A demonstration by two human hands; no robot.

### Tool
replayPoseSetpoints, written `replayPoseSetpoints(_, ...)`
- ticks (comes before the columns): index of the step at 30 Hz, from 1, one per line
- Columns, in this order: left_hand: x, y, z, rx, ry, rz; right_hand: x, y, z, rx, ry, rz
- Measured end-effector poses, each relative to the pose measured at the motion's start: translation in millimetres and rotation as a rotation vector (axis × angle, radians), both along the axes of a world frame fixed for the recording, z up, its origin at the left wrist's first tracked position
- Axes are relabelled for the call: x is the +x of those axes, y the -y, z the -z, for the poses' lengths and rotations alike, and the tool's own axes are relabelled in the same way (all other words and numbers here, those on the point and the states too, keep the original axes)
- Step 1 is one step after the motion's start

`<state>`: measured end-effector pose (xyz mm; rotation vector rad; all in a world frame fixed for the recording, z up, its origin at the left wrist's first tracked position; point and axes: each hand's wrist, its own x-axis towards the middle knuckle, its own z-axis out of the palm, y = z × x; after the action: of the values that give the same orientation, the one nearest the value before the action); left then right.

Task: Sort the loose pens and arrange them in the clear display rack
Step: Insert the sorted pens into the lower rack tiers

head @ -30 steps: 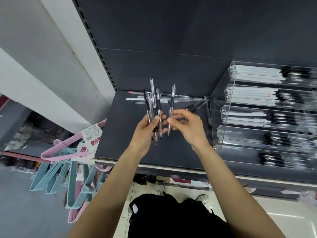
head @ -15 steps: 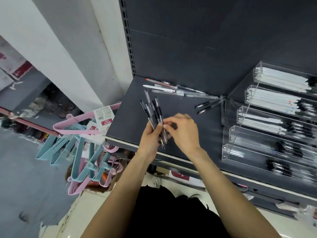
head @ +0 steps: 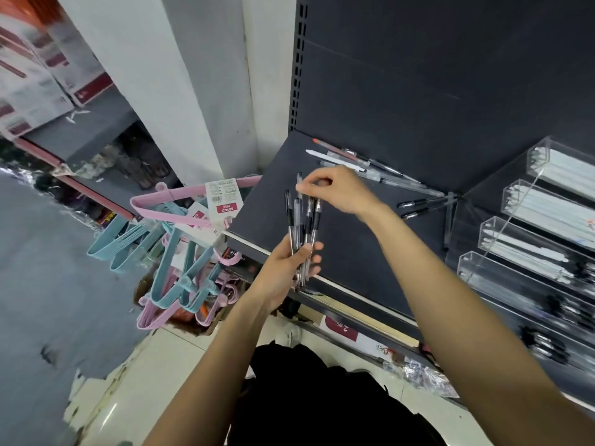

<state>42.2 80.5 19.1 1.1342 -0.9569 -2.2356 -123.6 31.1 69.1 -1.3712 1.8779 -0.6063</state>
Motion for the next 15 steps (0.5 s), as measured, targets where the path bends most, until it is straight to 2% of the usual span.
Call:
replayPoseSetpoints(3, 3, 0, -1, -0.036, -0.004, 0.047, -2, 4, -5, 0.013, 0.103, -0.031)
replayPoseSetpoints(6, 1, -1, 0, -0.055, -0.013, 0.076, 1, 6, -8, 0.021, 0.11, -0.012)
replayPoseSetpoints(8, -1, -2, 1, -0.05, -0.012, 0.085, -1, 8, -10, -0.087, 0.112, 0.172)
replayPoseSetpoints(11, -3, -3, 2, -0.005, -0.022, 0.028, -12, -1, -22, -0.3, 0.244, 0.489)
replayPoseSetpoints(15, -6, 3, 4, 0.109, -0.125, -0.157, -14, -38, -22, -0.339, 0.402, 0.58)
